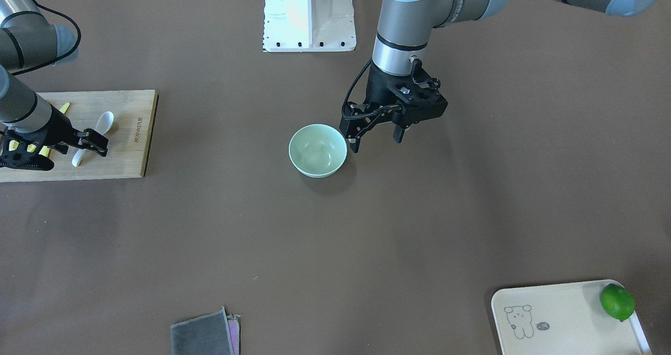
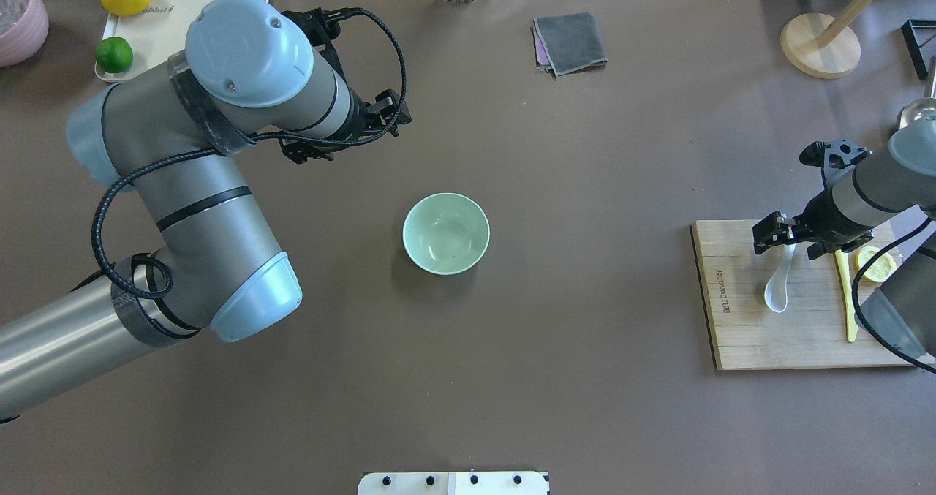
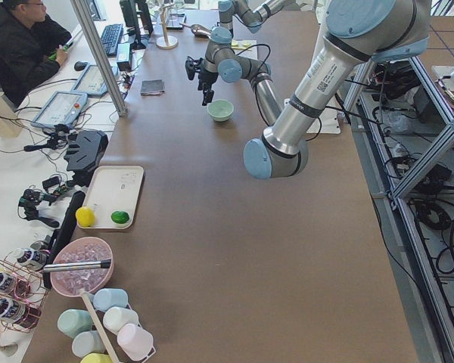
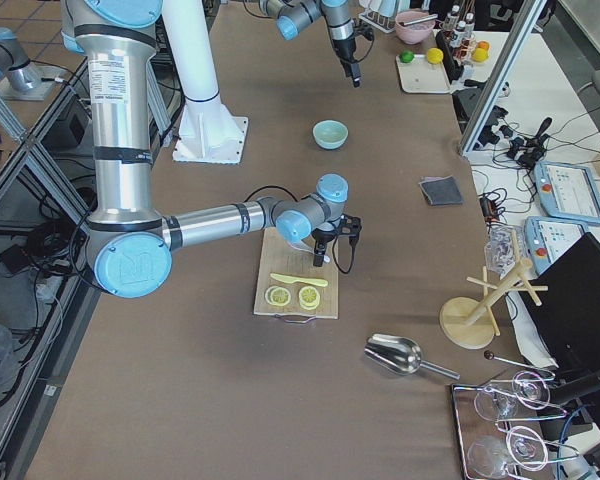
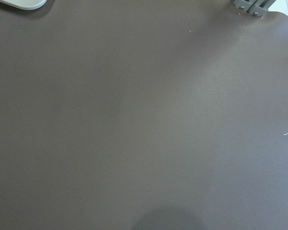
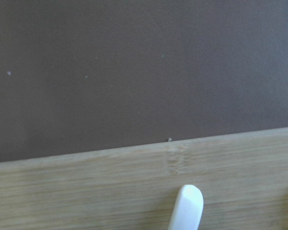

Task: Place spoon in bowl
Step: 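Lower the right gripper onto the white spoon on the cutting board and grasp it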

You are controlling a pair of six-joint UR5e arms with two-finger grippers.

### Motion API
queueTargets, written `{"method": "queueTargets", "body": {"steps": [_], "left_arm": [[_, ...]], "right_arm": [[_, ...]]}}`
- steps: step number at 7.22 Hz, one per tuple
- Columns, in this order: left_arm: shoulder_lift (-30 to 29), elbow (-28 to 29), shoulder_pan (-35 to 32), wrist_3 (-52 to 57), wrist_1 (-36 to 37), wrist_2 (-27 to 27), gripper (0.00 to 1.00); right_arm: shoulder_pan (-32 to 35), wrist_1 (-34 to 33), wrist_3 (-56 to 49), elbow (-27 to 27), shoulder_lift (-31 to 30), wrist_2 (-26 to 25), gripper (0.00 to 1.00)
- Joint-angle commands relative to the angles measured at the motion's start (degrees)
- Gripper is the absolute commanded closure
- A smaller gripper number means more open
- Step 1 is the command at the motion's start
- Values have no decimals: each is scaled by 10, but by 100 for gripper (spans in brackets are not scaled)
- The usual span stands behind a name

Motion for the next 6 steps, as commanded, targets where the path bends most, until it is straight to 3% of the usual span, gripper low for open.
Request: {"method": "queueTargets", "body": {"steps": [1, 2, 6], "left_arm": [[1, -1, 0, -1, 0, 0, 2], [1, -1, 0, -1, 0, 1, 2], [11, -6, -3, 3, -1, 0, 2]], "right_arm": [[0, 1, 4, 4, -5, 1, 94], [0, 1, 4, 5, -6, 2, 100], [30, -5, 5, 87, -8, 35, 100]]}}
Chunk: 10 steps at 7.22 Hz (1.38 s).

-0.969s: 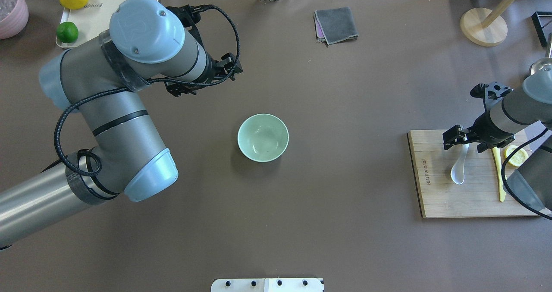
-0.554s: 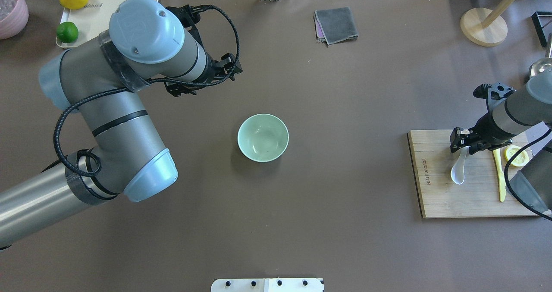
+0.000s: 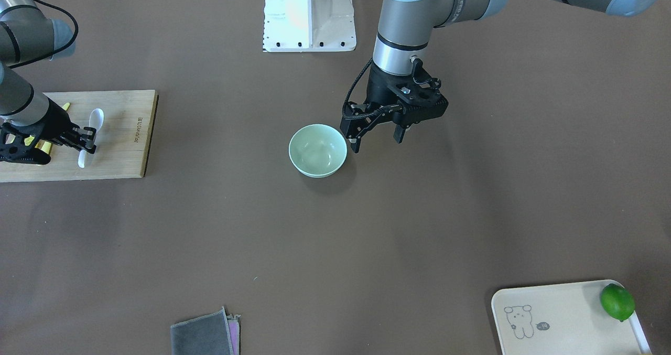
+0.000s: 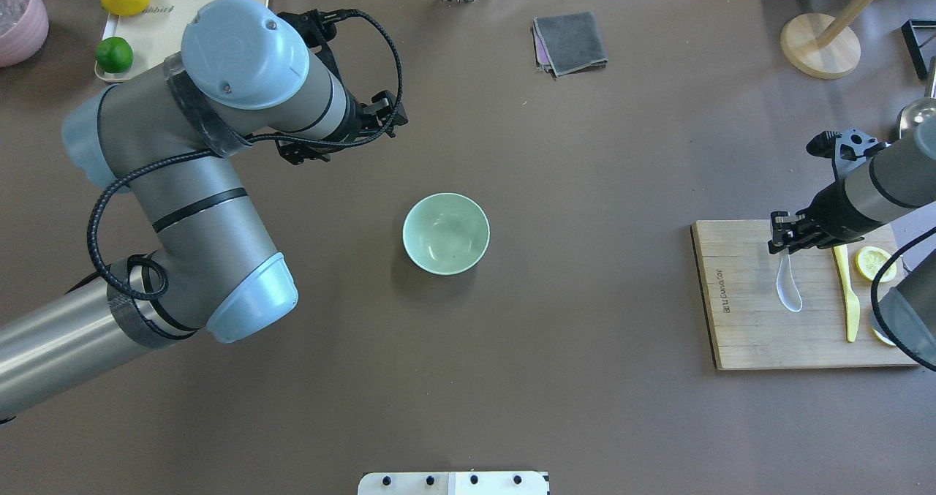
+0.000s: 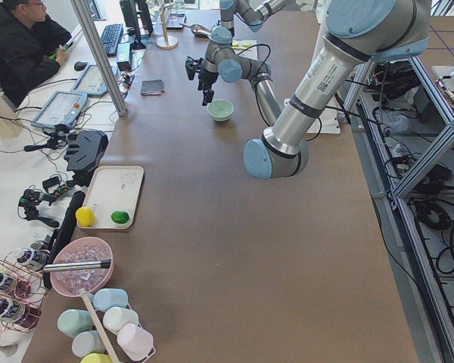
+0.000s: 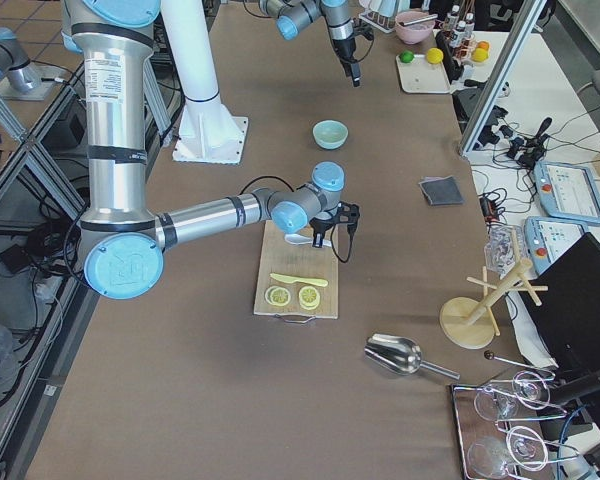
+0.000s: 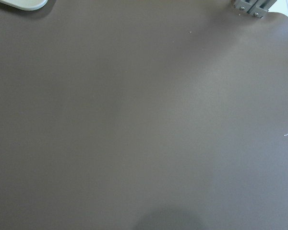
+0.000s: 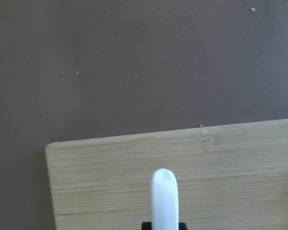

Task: Place spoon in bowl
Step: 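Lift the white spoon with the right gripper and carry it over the bowl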

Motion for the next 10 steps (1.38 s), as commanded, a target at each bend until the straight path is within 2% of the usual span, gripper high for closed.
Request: {"method": "queueTargets", "body": {"steps": [1, 2, 3, 4, 5, 6, 7, 9, 10], "left_arm": [[10, -13, -18, 67, 0, 0, 2], [51, -37, -43, 123, -3, -3, 2], [81, -41, -77, 143, -10, -3, 2], [110, -39, -122, 219, -11, -16, 2], [144, -33, -177, 315, -12, -73, 2], [159, -26, -214, 326, -16, -85, 2], [173, -16, -233, 327, -52, -93, 2], [203, 83, -238, 367, -227, -115, 2], [202, 120, -240, 367, -247, -115, 2]], "right_arm": [[13, -4, 4, 17, 46, 12, 100], [13, -28, 41, 11, 102, 10, 100], [12, -85, 55, 12, 161, 1, 100], [9, -133, 74, 11, 221, -8, 100], [-7, -159, 106, -12, 298, -23, 100], [-42, -164, 137, -37, 345, -63, 100], [-81, -164, 150, -52, 378, -120, 100], [-130, -162, 193, -81, 436, -177, 100], [-147, -162, 217, -81, 454, -190, 100]]}}
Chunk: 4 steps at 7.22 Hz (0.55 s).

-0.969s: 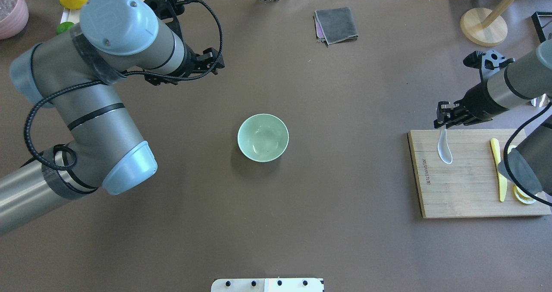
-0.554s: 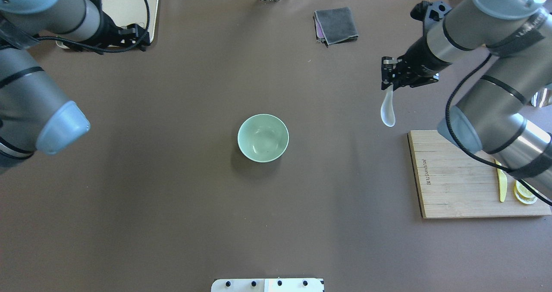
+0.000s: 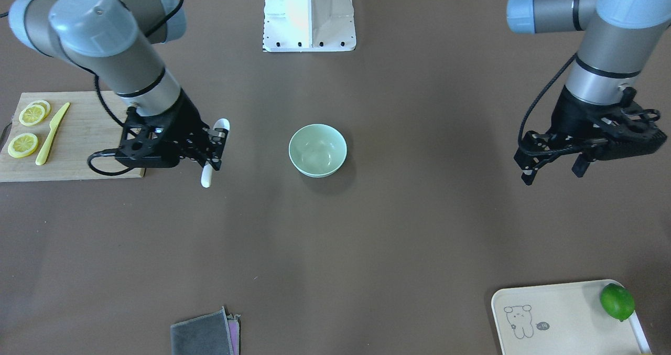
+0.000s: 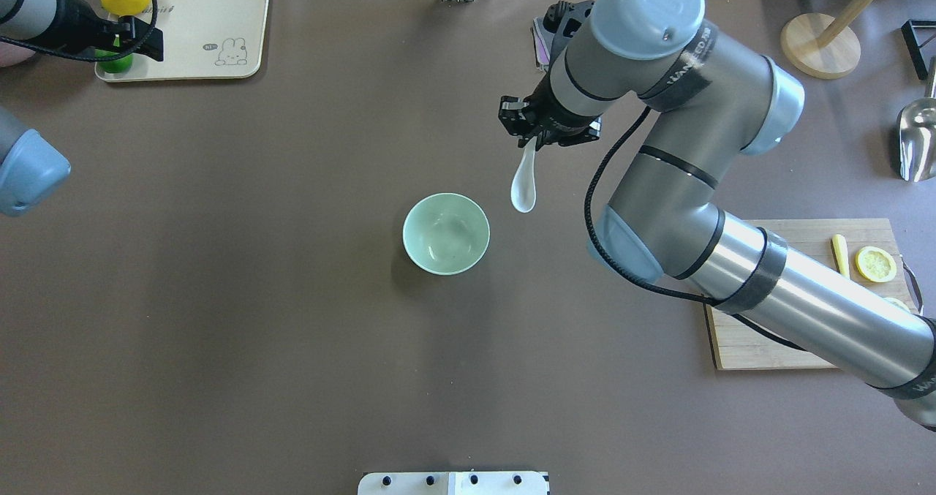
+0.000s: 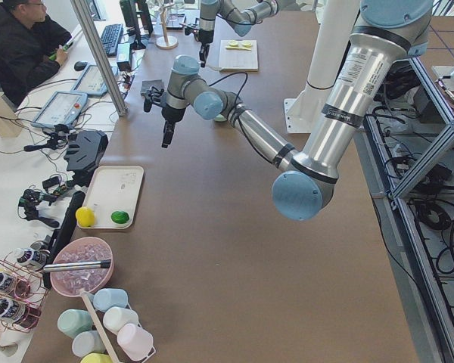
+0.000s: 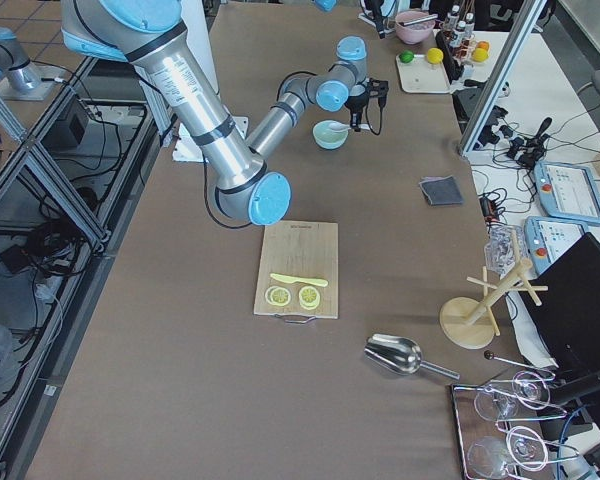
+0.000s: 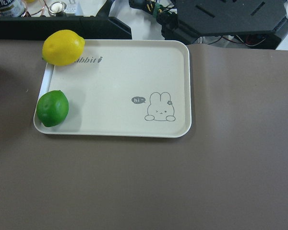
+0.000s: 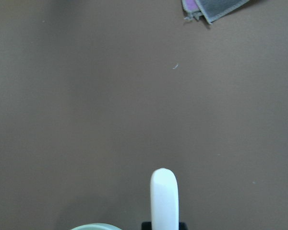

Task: Place spoon in bowl
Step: 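Lift the white spoon with the right gripper and carry it over the bowl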

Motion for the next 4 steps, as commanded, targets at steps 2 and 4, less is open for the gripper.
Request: {"method": "queueTargets", "body": {"steps": [2, 4], "left_arm": [[4, 62, -10, 6, -55, -10, 2], [8, 73, -10, 7, -55, -10, 2]], "right_arm": [[-71, 1, 33, -10, 38, -87, 100], [-111, 3, 32, -18, 38, -137, 100]]}}
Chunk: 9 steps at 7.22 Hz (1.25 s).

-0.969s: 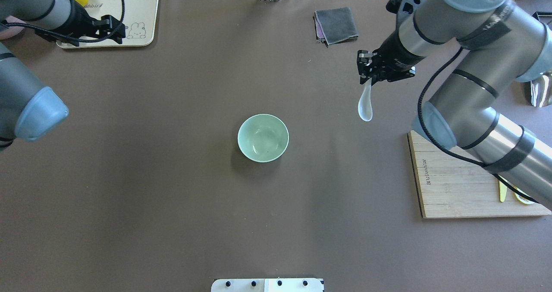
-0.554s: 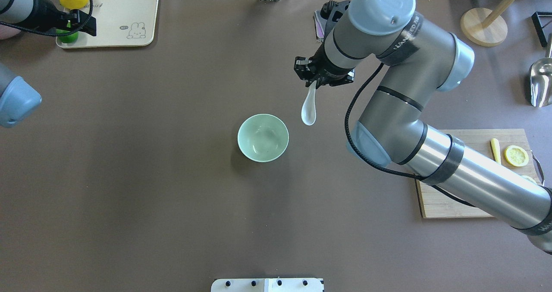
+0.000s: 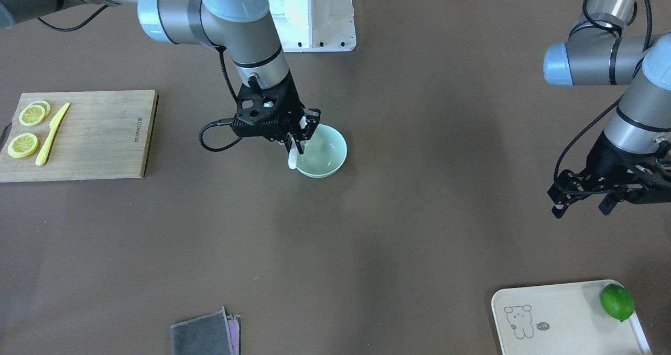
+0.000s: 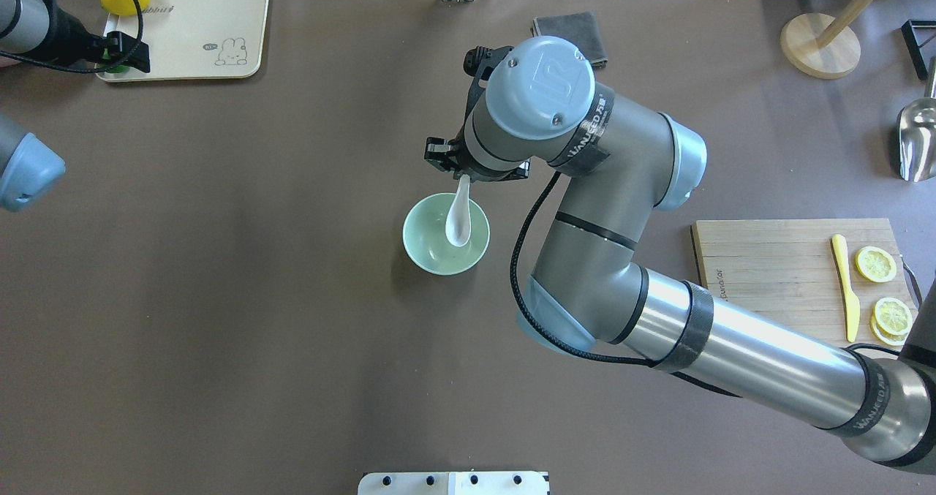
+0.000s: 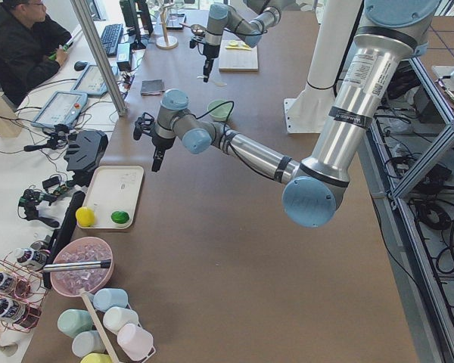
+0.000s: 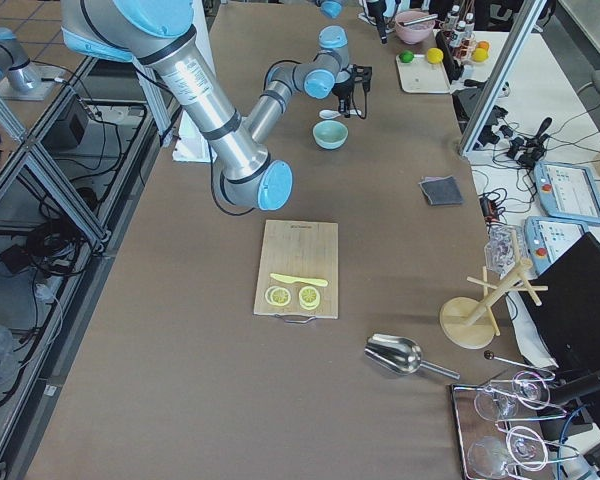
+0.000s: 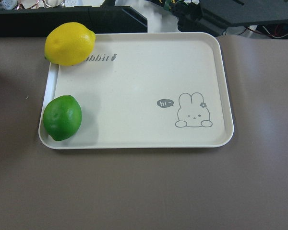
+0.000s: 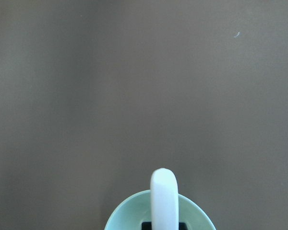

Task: Place spoon in bowl
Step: 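Lift the white spoon with the right gripper and carry it over the bowl, then lower the spoon into the bowl and open the right gripper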

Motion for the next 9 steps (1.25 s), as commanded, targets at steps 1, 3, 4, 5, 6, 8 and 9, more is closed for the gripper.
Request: {"method": "queueTargets", "body": {"steps": [1, 3, 4, 5, 6, 8, 9], "left_arm": [[3, 5, -1, 1, 0, -1, 2], [5, 5, -3, 1, 0, -1, 2], [8, 6, -3, 1, 0, -1, 2], [8, 6, -3, 1, 0, 0, 2], [8, 7, -2, 1, 0, 0, 2], [8, 12, -1, 1, -1, 0, 2], [8, 12, -2, 1, -1, 0, 2]], "right_arm": [[-40, 1, 0, -12, 1, -49, 100], [-44, 22, -5, -52, 17, -68, 100], [-43, 56, -5, -88, 27, -69, 100], [-42, 78, -6, -109, 29, -79, 100], [-42, 88, -6, -120, 31, -87, 100], [-42, 88, -5, -127, 34, -87, 100], [-42, 88, -6, -128, 34, -87, 100]]}}
